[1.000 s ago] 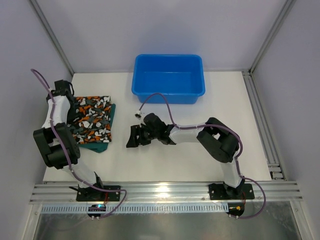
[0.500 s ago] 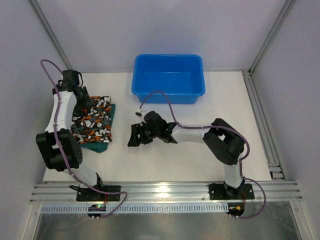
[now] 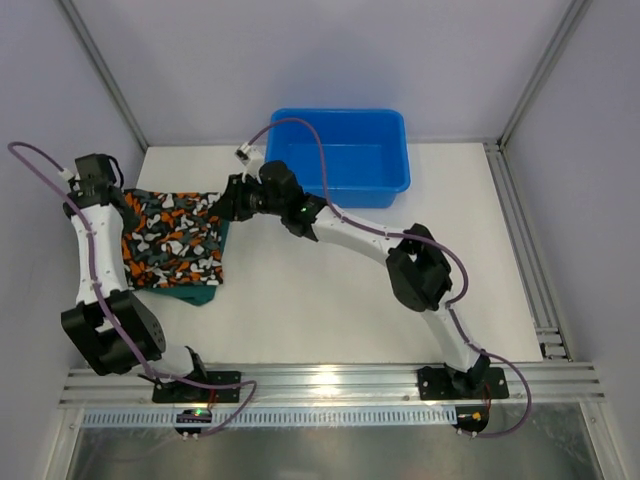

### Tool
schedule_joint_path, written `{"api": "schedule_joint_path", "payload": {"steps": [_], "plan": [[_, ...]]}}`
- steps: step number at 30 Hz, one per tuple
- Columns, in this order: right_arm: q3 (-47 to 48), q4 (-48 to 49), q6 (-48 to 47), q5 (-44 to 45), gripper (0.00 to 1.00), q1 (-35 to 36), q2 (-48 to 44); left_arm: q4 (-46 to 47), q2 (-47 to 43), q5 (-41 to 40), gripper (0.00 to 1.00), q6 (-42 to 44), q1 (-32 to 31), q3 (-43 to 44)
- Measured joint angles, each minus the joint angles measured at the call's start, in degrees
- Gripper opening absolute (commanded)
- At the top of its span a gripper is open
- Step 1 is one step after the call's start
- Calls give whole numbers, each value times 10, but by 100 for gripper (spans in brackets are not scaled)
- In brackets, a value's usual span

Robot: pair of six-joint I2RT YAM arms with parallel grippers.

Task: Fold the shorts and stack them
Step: Smooth out the shorts at the corner of the board.

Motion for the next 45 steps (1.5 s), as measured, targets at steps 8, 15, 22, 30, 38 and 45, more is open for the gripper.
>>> {"api": "schedule_joint_path", "payload": {"steps": [8,15,22,30,38,45], "plan": [[25,12,9,-39,17,1,91,47,35,13,0,-6,59,-5],[-44,20,-8,-45,18,-3,89,102,177,-1,0,-23,60,-58],[-80,7,-23,-48,18,-19,76,79,181,-54,2,-23,56,-15],[-127,-7,-34,-49,18,-39,23,52,144,-97,0,-21,-35,73],[-175,-34,-33,-23,18,-40,-11,60,178,-142,0,-57,-151,3],[-241,-88,-54,-5,19,-44,-62,80,295,-175,0,-64,-169,-15]]}}
